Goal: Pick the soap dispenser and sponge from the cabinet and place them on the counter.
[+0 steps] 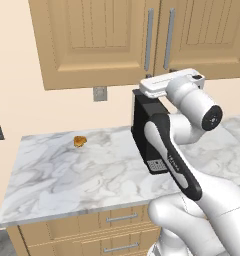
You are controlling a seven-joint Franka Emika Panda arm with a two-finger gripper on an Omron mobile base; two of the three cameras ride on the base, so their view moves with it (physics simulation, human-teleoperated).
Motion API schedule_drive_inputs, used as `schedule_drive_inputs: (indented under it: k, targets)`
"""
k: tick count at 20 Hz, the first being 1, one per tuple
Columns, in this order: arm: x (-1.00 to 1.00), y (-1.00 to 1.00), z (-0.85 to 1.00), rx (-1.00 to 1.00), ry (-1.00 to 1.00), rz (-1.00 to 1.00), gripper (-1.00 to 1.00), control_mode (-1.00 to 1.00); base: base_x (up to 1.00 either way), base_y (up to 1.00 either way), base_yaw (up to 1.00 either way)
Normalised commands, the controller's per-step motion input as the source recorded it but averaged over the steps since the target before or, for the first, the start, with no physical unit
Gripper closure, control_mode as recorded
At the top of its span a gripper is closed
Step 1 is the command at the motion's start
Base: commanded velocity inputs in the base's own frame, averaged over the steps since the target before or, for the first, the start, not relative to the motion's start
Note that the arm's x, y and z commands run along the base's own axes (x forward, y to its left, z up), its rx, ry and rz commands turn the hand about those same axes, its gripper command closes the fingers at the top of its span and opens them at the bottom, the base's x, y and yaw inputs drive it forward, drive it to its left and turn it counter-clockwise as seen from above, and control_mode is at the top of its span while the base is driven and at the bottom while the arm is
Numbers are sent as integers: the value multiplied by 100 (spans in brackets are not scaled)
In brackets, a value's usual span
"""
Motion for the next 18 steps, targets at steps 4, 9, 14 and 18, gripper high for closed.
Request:
schedule_drive_inputs:
  k: [4,9,14,18]
  targets:
    - [7,0,14,0,-15,0,-100,-100,0,0,0]
    - [2,0,1,0,-2,0,-100,-100,0,0,0]
    - [23,0,0,0,0,-2,-100,-100,0,0,0]
    - [29,0,5,0,0,-4,-100,-100,0,0,0]
